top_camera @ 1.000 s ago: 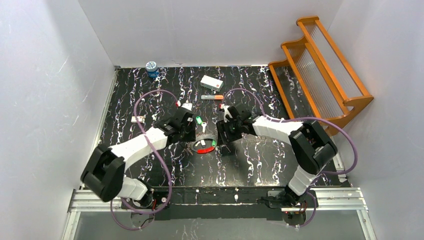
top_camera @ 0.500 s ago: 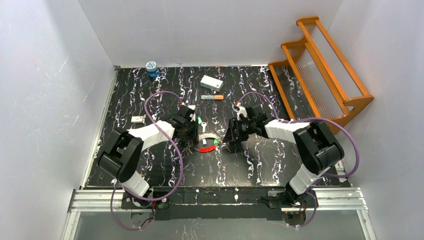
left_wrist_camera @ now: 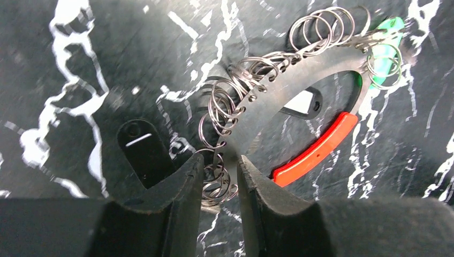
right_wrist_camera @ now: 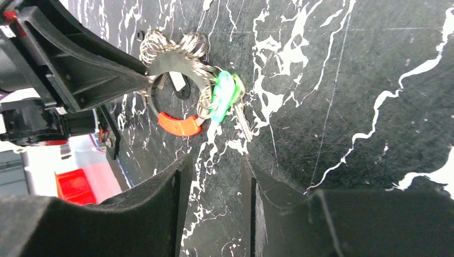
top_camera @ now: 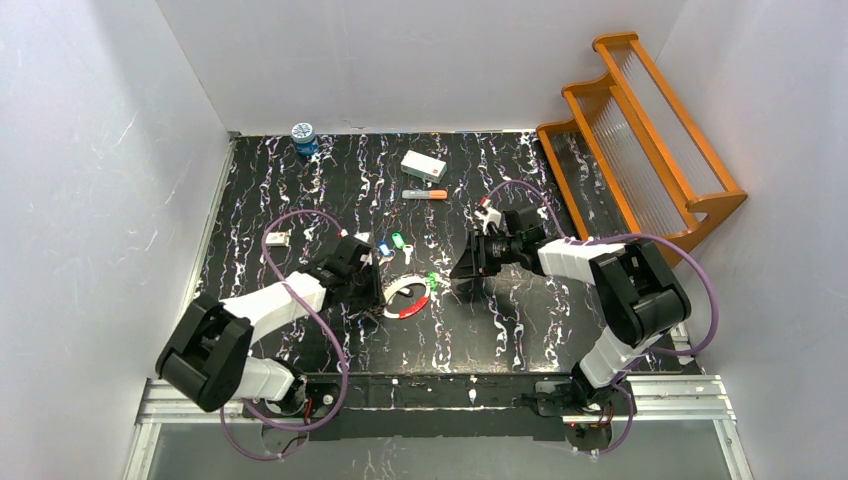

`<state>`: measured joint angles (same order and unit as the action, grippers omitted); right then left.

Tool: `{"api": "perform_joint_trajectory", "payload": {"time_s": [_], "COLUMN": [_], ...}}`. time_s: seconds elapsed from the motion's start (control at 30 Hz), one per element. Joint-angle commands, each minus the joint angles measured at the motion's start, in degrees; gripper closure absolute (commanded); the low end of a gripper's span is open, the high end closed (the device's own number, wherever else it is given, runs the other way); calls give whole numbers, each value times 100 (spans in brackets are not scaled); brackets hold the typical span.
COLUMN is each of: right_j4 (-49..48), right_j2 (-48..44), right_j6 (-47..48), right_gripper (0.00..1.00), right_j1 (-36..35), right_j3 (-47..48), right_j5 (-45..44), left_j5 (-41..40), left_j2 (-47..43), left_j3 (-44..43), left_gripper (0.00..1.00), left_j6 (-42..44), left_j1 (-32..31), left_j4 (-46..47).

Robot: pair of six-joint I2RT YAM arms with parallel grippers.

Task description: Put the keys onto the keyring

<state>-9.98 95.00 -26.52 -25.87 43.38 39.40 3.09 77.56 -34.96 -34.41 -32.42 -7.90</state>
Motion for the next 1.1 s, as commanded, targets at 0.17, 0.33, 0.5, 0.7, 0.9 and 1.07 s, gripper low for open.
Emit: {"api": "perform_joint_trajectory", "payload": {"time_s": [0.17,0.33,0.5,0.7,0.9,1.07], "right_j4": [825,989,956,522,138,-248], "right_j2": [45,139,216,354,59,-773], "right_j6": [764,1085,696,-317,115,1620], "right_gripper": [55,50,50,50,47,41], "right_j1": [-693,-1198,-1215,-1205,-1208,-1204], "right_j3": [615,862,880,655,342,7], "right_j5": [-968,-1694,-1676,-1195,-1238,-1830], "left_j5": [-511,-315,-5,139,226,161], "left_j2": [-1040,-1376,-1603,-1707,-1692,-1737], "left_j3": [70,135,283,427,434,381], "left_gripper": [69,67,67,67,67,67], "left_j6": [31,49,31,-48,18,137], "left_j1": [-11,-17,-16,-12,-10,-10], "left_j4": [-578,-123,224,498,653,655]}}
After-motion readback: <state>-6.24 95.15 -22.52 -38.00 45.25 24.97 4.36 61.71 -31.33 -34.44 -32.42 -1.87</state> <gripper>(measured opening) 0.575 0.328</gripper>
